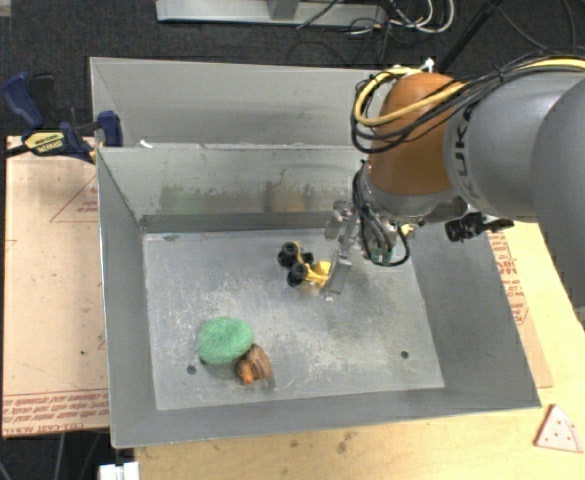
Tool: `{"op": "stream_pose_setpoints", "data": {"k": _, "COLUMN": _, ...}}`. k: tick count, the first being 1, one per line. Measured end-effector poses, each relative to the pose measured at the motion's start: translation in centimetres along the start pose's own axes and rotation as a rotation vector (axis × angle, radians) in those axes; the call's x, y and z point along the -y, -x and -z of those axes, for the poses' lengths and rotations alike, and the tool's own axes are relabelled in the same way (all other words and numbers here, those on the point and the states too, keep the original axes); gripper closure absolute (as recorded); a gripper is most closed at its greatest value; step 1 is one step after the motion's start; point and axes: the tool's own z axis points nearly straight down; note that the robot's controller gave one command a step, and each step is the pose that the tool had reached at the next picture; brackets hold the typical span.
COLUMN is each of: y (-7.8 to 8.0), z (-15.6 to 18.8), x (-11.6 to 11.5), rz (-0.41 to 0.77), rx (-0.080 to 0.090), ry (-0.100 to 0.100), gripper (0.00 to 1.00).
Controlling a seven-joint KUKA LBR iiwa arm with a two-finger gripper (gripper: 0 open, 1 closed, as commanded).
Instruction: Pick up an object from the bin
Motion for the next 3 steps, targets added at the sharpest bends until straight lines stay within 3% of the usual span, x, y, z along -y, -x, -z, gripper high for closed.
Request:
{"op": "stream_pose_setpoints", "data": {"k": 1, "y": 1.1, "z": -5.3, "x": 0.1, "rz": 0.073, "rx": 0.000, "ry": -0.001, "gripper": 0.00}}
{"op": "stream_pose_setpoints", "data": {"k": 2, "y": -0.4, "z": -5.2, "x": -1.1, "rz": -0.096, "rx": 0.001, "ry": 0.000, "gripper": 1.00}}
{"op": "stream_pose_setpoints", "data": {"k": 3, "y": -0.4, "z": -5.2, "x": -1.1, "rz": -0.096, "rx": 0.001, "ry": 0.000, "gripper": 1.00}}
